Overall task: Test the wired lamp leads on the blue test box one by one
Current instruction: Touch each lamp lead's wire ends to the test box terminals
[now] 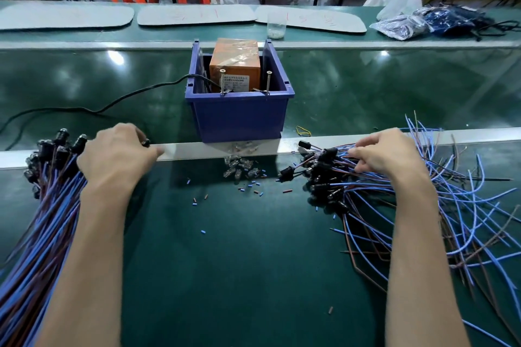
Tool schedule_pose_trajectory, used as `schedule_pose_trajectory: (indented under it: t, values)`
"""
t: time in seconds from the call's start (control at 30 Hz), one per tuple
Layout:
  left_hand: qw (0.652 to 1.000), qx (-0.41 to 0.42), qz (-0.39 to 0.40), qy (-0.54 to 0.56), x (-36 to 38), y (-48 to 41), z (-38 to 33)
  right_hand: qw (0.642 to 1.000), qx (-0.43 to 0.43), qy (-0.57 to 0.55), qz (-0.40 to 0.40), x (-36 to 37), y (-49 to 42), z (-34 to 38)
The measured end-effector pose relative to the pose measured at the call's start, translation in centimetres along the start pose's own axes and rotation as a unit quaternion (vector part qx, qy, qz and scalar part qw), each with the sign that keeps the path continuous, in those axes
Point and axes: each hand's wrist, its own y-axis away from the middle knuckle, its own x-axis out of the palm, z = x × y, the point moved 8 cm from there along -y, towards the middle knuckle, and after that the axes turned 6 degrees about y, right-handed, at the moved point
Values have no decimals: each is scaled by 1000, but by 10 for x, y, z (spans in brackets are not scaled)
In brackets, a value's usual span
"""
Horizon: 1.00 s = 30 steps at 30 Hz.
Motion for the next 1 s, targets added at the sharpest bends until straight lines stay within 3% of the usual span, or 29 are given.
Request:
schedule_pose_trajectory:
  t: [0.13, 0.33, 0.53, 0.77, 0.9, 1.0]
  values:
    - [998, -60, 10, 5, 12, -4, 24, 998, -23, -21, -48, -17, 7, 8]
    - [997, -45, -56, 23, 13, -9, 27, 992, -66, -49, -100, -36, 20, 21]
    - [996, -19, -80, 23, 19, -10, 25, 987, -98, -88, -93, -38, 27, 36]
    - [998, -35, -50, 6, 24, -14, 27, 983, -148, -85, -59, -29, 34, 56]
    - [995, -18, -59, 82, 20, -14, 27, 980, -167, -102, -45, -25, 36, 62]
    - [986, -4, -107, 124, 4, -15, 28, 977, -175, -119, -34, -22, 38, 66]
